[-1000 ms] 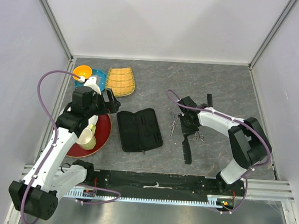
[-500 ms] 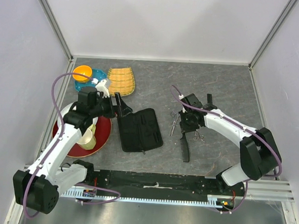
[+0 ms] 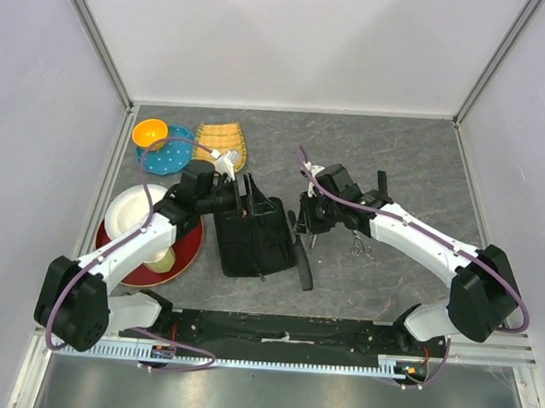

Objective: Sort the hair-cutting tools

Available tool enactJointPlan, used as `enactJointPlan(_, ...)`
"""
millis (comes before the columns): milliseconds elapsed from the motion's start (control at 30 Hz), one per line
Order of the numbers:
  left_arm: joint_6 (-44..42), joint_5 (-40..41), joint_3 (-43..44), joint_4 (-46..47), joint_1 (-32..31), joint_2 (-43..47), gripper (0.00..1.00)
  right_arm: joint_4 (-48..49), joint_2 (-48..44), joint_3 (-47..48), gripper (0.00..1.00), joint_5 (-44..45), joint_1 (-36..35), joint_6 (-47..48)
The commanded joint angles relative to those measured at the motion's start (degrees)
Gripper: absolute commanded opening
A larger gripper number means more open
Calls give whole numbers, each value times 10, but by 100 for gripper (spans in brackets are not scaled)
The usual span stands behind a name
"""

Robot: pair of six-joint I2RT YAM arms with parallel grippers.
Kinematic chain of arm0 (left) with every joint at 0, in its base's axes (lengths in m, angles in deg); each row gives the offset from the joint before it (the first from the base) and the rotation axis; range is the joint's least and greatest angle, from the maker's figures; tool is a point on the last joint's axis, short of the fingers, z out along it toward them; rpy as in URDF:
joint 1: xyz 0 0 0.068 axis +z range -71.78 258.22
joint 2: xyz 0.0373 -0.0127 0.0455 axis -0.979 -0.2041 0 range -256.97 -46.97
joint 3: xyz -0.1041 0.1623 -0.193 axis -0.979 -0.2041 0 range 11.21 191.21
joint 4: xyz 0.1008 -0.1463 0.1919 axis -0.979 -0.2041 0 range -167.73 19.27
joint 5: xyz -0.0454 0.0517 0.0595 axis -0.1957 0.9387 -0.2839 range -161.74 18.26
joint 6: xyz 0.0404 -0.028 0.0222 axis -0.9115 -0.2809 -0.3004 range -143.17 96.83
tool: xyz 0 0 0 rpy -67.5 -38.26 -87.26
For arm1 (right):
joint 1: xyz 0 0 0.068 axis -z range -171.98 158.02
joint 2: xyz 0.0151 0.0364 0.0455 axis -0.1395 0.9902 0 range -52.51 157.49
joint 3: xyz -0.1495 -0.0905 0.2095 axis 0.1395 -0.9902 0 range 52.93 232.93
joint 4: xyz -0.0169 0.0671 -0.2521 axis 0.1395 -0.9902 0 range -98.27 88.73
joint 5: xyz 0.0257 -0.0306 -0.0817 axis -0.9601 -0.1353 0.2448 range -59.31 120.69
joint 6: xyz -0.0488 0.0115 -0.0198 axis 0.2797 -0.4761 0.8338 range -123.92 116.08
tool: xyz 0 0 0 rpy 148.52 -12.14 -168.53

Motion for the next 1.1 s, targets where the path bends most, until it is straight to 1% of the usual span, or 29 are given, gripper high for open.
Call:
enactJointPlan(0,73,37,-3,89,-19,-25,86,71,9,30,0,-34,-32,-37)
enactJointPlan(133,92,84,-16,117,-36,-39,84,95,8,29,0,-32,-60,-58)
enactJointPlan(200,103,85,-24,136,-45,-44,82,105,6,27,0,-27,-70,-68)
enactJointPlan(300,105,103,-29,138,-61,-48,80,118,-1,24,0,-18,-78,-76)
enactJointPlan(433,117,114,-38,136,-69,-48,72,128,-8,20,0,-2,-83,-86)
enactJointPlan(567,120,139,-45,127,-81,-35,70,134,-12,16,0,12,-84,-92)
enactJointPlan(700,117,154,-46,116,-93,-30,60,139,-15,17,0,26,-85,-99)
enactJointPlan(800,127,165,-48,113,-97,-32,43,143,-18,16,0,44,-85,-109)
enactJointPlan(833,130,165,-46,113,-98,-37,29,144,-20,16,0,48,-84,-110)
enactJointPlan(933,129,172,-38,113,-100,-45,2,144,-23,16,0,55,-84,-114)
enactJointPlan(967,128,174,-35,113,-100,-47,2,141,-23,16,0,56,-84,-115)
enactJointPlan(1000,124,177,-32,112,-100,-48,2,131,-23,18,6,58,-84,-119)
enactJointPlan(1033,114,189,-24,100,-100,-50,2,123,-23,22,17,73,-85,-120)
enactJointPlan(1067,107,195,-18,91,-99,-52,2,110,-27,23,35,87,-85,-118)
